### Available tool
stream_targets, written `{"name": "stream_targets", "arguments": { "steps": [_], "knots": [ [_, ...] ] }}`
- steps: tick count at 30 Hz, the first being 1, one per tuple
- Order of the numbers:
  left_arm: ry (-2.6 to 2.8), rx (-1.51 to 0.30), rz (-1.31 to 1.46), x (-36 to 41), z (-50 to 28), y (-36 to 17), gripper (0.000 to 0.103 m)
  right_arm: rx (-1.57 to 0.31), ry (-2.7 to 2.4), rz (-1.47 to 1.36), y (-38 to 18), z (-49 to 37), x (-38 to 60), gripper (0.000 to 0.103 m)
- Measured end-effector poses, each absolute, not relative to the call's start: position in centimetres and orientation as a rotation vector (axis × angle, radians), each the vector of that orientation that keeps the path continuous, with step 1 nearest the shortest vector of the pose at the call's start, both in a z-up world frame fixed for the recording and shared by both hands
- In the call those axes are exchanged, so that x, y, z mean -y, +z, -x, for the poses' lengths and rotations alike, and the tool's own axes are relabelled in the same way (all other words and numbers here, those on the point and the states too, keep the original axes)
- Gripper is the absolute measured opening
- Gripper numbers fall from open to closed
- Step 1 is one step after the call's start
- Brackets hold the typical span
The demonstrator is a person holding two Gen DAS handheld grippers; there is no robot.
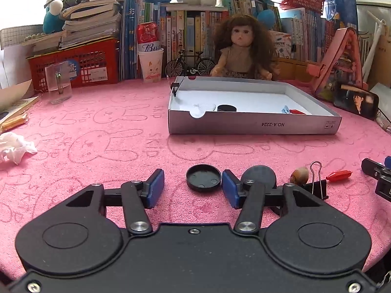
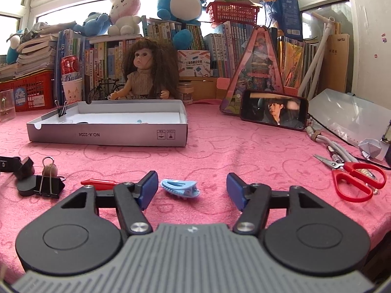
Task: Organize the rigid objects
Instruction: 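Grasp a black disc with the left tool while the right grasps the blue clip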
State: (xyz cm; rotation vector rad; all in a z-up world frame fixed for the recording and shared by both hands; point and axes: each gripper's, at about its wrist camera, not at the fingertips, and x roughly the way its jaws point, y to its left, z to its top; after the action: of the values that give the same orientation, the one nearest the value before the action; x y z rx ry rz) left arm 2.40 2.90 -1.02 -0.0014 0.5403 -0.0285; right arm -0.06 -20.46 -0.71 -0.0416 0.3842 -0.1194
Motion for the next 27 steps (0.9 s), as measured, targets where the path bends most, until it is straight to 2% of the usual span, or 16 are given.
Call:
{"name": "stream_targets", "arguments": {
  "steps": [9,14,17,19,20,22,27],
  "knots": [
    [-0.029,-0.531,-0.018,-2.5,-2.7,-1.2,0.051,-0.383,-0.114,0.017,-0.7,0.1,20.0,0.071],
    [-0.024,-0.53,-0.014,-2.4,-2.8,-1.2,0.051,-0.406,-0.195,0.0,-0.8,-0.1,19.3,0.056],
    [-0.036,-0.529,-0.016,-2.4,-2.7,-1.2,0.046,-0.406,-0.218,0.012,-1.0,0.0,18.8,0.055],
    [-0.042,-0.527,-0.015,-2.4,-2.7,-1.1,0.039,-0.406,-0.221,0.021,-1.1,0.0,18.5,0.052],
    [-0.045,-0.526,-0.014,-2.4,-2.7,-1.1,0.031,-0.408,-0.216,0.019,-1.1,0.0,18.4,0.047],
    [-0.05,-0.528,-0.007,-2.4,-2.7,-1.0,0.03,-0.411,-0.203,0.017,-1.0,-0.2,18.5,0.041],
    [-0.059,-0.529,0.007,-2.6,-2.6,-0.8,0.03,-0.416,-0.177,0.01,-0.8,-0.6,18.9,0.04]
  ]
}}
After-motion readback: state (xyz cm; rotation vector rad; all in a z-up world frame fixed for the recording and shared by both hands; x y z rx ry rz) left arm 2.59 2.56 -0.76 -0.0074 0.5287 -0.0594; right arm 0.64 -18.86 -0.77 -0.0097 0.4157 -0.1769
